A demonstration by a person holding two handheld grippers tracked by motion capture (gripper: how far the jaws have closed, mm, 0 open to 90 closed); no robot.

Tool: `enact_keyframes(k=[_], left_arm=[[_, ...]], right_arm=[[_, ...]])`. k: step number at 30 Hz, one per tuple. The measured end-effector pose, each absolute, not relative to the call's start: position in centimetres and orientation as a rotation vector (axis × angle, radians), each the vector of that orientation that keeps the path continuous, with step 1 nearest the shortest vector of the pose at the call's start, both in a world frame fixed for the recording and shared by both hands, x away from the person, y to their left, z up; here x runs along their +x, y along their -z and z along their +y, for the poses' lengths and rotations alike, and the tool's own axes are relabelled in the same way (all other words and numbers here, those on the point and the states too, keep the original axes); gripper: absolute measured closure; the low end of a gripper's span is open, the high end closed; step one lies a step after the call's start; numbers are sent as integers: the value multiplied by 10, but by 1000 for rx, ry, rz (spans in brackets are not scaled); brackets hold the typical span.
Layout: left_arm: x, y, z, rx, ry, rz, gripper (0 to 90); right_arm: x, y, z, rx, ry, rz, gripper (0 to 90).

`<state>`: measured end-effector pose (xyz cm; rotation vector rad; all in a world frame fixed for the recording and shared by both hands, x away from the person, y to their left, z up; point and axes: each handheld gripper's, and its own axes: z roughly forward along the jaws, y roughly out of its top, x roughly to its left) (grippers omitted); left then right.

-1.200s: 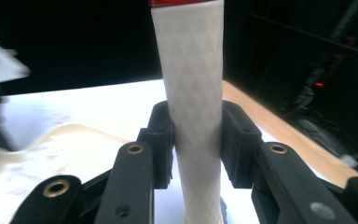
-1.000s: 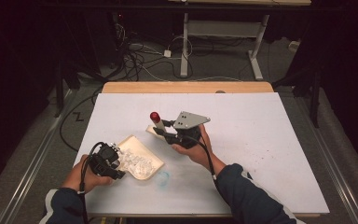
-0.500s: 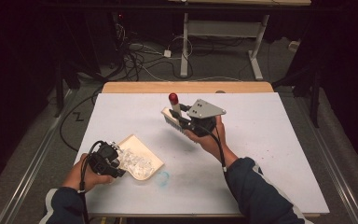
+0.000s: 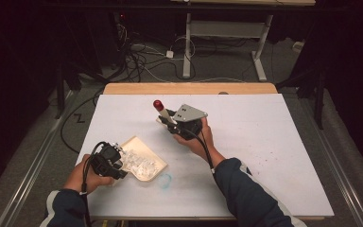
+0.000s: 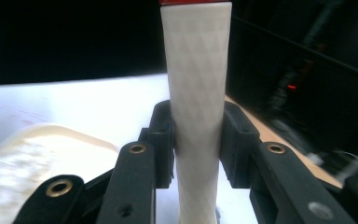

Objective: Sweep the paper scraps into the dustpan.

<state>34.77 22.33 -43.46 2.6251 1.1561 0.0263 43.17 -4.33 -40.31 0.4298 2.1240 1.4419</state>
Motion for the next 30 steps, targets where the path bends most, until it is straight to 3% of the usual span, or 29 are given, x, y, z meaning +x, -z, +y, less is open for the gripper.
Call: enact_keyframes(k=[21, 30], left_arm=[[348, 434, 222, 2634, -23, 1159, 629], [348, 434, 222, 2636, -21, 1161, 628]], right_arm=[[389, 387, -43, 191, -1732, 2337, 706], [389, 367, -68, 300, -1734, 2213, 705]])
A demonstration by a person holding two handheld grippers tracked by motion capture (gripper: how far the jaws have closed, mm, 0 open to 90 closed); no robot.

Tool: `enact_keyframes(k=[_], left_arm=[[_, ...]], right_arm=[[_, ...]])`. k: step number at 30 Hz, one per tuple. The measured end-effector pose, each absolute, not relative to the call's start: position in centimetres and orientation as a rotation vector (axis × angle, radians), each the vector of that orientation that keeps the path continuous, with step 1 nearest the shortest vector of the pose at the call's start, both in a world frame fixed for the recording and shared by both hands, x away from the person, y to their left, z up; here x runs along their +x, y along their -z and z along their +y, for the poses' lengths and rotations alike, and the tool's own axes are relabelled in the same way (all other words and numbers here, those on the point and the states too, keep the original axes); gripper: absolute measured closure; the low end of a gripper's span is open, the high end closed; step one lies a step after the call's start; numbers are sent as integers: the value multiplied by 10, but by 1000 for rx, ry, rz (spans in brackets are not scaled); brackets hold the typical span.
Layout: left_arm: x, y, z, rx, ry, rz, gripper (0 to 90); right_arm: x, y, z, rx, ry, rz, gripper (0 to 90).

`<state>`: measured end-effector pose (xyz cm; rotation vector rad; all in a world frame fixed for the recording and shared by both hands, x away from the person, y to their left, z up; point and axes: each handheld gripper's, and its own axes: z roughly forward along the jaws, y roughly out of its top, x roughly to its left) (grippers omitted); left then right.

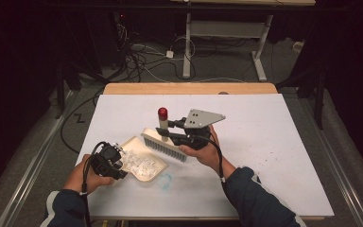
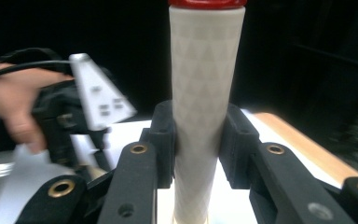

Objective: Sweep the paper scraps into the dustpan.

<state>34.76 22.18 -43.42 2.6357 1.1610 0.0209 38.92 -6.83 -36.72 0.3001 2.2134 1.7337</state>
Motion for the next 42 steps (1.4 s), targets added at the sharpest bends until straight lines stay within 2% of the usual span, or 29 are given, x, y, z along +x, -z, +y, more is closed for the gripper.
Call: enact_keyframes(k=[6, 14, 22, 29, 42], left_arm=[[348, 435, 221, 2636, -17, 1163, 628], [349, 436, 221, 2639, -14, 1164, 628], [349, 437, 221, 2650, -11, 1159, 628], [348, 437, 221, 2646, -8, 1166, 628], [347, 440, 222, 2619, -8, 1193, 627]], right_arm=[[396, 373, -69, 382, -1598, 2144, 705], [403, 394, -40, 281, -1496, 2214, 705], [379, 391, -32, 122, -1557, 2347, 704], [363, 373, -46, 89, -1627, 2306, 705], [364, 355, -97, 294, -1600, 2220, 704]])
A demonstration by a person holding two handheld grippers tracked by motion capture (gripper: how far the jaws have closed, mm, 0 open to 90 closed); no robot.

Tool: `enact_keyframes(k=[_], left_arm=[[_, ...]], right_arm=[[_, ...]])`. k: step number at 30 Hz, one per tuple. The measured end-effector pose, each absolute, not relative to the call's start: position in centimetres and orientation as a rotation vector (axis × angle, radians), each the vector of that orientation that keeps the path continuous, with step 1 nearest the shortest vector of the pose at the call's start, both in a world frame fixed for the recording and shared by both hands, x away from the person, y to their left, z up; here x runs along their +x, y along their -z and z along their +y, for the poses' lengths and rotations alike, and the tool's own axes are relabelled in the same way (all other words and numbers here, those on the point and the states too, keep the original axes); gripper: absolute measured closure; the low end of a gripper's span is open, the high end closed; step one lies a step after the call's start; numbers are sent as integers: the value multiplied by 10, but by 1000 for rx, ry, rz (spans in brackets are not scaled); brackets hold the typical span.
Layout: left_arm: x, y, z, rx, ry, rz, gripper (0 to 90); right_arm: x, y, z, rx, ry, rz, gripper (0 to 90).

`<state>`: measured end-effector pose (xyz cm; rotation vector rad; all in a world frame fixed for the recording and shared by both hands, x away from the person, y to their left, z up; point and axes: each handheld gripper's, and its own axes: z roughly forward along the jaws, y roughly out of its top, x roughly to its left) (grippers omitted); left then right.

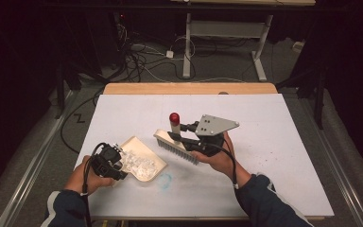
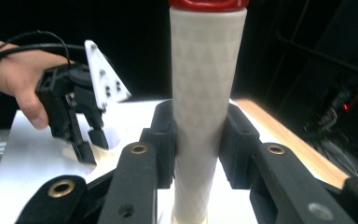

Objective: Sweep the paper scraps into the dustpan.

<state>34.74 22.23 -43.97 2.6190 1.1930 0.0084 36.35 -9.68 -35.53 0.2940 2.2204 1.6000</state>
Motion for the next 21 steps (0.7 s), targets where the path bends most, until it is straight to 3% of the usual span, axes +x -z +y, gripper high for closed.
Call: enact_keyframes(k=[9, 21], left_arm=[[345, 438, 224, 2656, 13, 1199, 627], [341, 436, 228, 2648, 13, 1194, 627]], right_arm=[[378, 375, -81, 400, -1503, 2200, 704], [370, 391, -33, 224, -1475, 2316, 699]])
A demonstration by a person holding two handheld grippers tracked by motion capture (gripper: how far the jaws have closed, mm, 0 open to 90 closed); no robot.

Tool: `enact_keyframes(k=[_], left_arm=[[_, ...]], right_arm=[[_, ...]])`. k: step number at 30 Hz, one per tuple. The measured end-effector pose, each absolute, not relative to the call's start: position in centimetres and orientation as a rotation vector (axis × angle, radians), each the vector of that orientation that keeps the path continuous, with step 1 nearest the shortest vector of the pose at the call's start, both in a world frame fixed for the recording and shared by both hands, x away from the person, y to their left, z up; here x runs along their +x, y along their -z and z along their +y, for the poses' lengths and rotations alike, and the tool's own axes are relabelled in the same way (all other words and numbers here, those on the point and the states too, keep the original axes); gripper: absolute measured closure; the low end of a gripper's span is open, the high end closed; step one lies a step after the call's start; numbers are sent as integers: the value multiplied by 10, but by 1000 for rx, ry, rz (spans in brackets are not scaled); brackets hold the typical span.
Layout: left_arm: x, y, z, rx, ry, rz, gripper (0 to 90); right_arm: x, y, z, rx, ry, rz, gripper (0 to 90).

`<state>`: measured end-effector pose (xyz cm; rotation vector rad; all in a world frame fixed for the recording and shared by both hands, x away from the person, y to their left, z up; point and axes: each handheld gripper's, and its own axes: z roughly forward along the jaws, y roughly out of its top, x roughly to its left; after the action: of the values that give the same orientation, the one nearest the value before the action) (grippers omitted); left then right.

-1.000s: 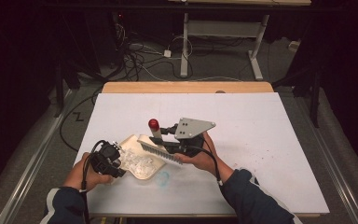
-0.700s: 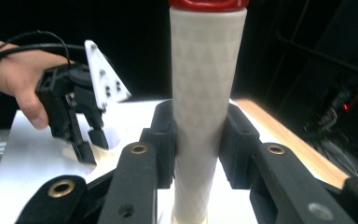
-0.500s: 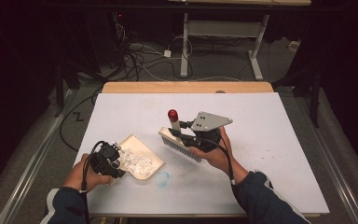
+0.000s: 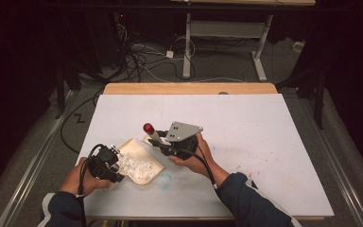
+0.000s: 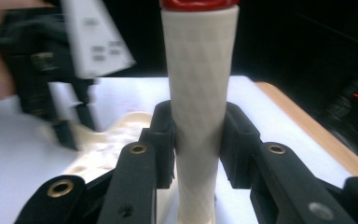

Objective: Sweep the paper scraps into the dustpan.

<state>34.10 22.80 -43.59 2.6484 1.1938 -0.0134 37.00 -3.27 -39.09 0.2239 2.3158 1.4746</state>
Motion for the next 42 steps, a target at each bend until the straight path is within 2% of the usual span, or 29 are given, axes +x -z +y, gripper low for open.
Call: enact_keyframes(k=[9, 20, 42], left_arm=[[342, 437, 227, 2650, 9, 1198, 628], [341, 438, 227, 2638, 3, 1198, 627], [346, 443, 232, 2447, -97, 1330, 627]], right_arm=[[352, 377, -50, 171, -1593, 2306, 704], [344, 354, -109, 294, -1626, 2237, 704], [322, 342, -271, 570, -1635, 2347, 704]])
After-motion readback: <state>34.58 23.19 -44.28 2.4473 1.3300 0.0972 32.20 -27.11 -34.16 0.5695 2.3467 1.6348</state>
